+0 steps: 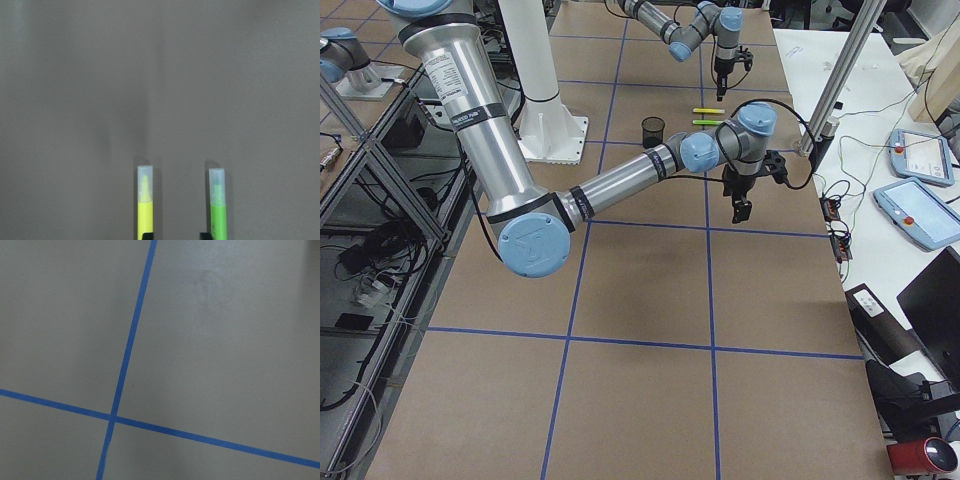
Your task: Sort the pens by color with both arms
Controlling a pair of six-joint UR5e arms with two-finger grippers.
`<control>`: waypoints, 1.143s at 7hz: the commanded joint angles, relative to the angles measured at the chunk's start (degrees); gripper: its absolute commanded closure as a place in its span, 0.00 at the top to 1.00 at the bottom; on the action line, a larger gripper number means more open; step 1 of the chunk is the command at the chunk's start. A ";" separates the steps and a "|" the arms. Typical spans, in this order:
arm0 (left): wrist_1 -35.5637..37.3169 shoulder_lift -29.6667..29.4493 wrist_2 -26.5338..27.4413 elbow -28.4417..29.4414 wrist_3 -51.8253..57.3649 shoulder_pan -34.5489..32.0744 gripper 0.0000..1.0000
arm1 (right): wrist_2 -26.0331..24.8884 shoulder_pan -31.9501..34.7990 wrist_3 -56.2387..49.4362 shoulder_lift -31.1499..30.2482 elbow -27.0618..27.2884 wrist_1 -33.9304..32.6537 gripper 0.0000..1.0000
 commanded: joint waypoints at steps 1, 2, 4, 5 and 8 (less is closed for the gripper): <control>3.16 5.37 -4.08 -10.44 0.97 -3.75 0.81 | -0.47 0.09 -0.04 -0.01 -0.15 0.00 0.99; 5.01 11.15 -8.80 -17.30 7.68 -7.87 0.88 | -0.39 0.17 -0.04 -0.19 -0.07 0.00 0.99; 12.29 16.10 -11.14 -23.76 20.78 -14.48 0.94 | -0.56 0.79 -1.26 -2.20 0.20 0.78 0.99; 13.88 18.39 -11.14 -24.92 27.63 -17.64 0.97 | -0.65 2.18 -6.75 -3.78 -0.32 0.79 0.99; 19.07 22.54 -11.14 -25.02 45.93 -26.52 0.99 | -0.57 8.86 -16.73 -8.26 -1.47 0.79 0.99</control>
